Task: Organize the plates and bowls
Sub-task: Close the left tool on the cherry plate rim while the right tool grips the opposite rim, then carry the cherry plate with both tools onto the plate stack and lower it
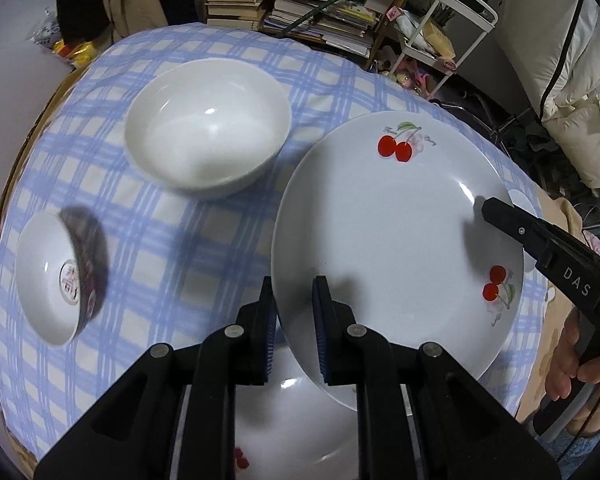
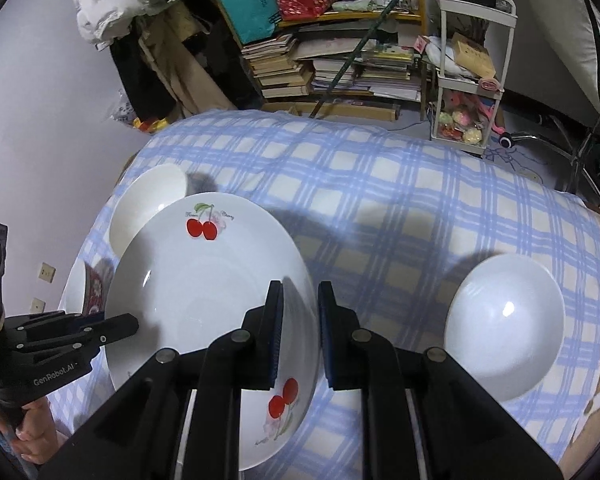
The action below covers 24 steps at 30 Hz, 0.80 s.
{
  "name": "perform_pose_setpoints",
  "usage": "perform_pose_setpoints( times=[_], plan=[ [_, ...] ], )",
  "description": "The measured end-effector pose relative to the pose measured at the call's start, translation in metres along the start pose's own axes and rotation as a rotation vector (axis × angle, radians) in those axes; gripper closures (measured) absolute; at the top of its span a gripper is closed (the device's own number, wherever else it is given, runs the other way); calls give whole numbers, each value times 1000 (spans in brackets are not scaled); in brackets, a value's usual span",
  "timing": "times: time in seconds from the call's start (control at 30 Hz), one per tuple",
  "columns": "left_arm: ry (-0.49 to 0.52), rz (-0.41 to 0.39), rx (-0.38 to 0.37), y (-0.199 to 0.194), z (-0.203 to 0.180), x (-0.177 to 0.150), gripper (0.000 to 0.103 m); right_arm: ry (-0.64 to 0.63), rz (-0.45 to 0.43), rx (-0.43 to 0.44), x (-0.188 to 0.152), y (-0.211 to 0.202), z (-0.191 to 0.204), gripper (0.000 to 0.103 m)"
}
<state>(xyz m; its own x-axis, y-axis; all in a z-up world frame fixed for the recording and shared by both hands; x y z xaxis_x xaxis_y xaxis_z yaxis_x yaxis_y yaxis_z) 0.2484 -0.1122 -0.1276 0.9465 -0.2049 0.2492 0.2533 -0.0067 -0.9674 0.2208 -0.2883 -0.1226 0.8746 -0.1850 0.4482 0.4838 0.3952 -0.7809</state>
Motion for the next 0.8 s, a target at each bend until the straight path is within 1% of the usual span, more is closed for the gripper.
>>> perform_pose_setpoints(
  times=[0.13, 0.23, 0.43, 0.53, 0.6, 0.7, 0.8],
  plan=[
    [-8, 7, 6, -7, 10, -18, 85, -34, 2, -4, -13, -6, 16, 84],
    [-9, 15, 13, -10, 16, -32, 85, -29, 0, -2, -24, -9, 26, 84],
    [-12, 23, 50, -14, 31, -62, 84, -52, 26, -18, -51, -6, 46, 84],
    [-20, 26, 59, -16, 39, -76, 84, -52, 37, -7, -64, -5, 54, 84],
    [-19, 22, 71, -18, 44, -85, 84, -41, 41, 3, -73, -4, 59, 84],
    [-9, 8, 101, -20, 48, -98, 83, -30, 18, -2, -88, -4, 65, 84],
    [-4, -3, 139, -19, 52, -108, 84, -3, 38, 1, -105, 3, 68, 84]
  ],
)
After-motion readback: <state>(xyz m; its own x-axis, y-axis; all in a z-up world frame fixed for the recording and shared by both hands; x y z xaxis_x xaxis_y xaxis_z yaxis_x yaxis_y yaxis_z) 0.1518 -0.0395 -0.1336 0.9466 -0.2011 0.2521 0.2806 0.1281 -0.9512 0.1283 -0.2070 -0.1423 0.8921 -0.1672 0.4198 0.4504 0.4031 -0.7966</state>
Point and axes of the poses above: each gripper's, at about its wrist camera, not at the fingertips, and y roughly the way its jaws point, z to its left, x to its top, the point moved 4 cm from there along y, roughly the way its jaws point, and after that the axes turned 12 degrees about x, right-handed, at the moved point
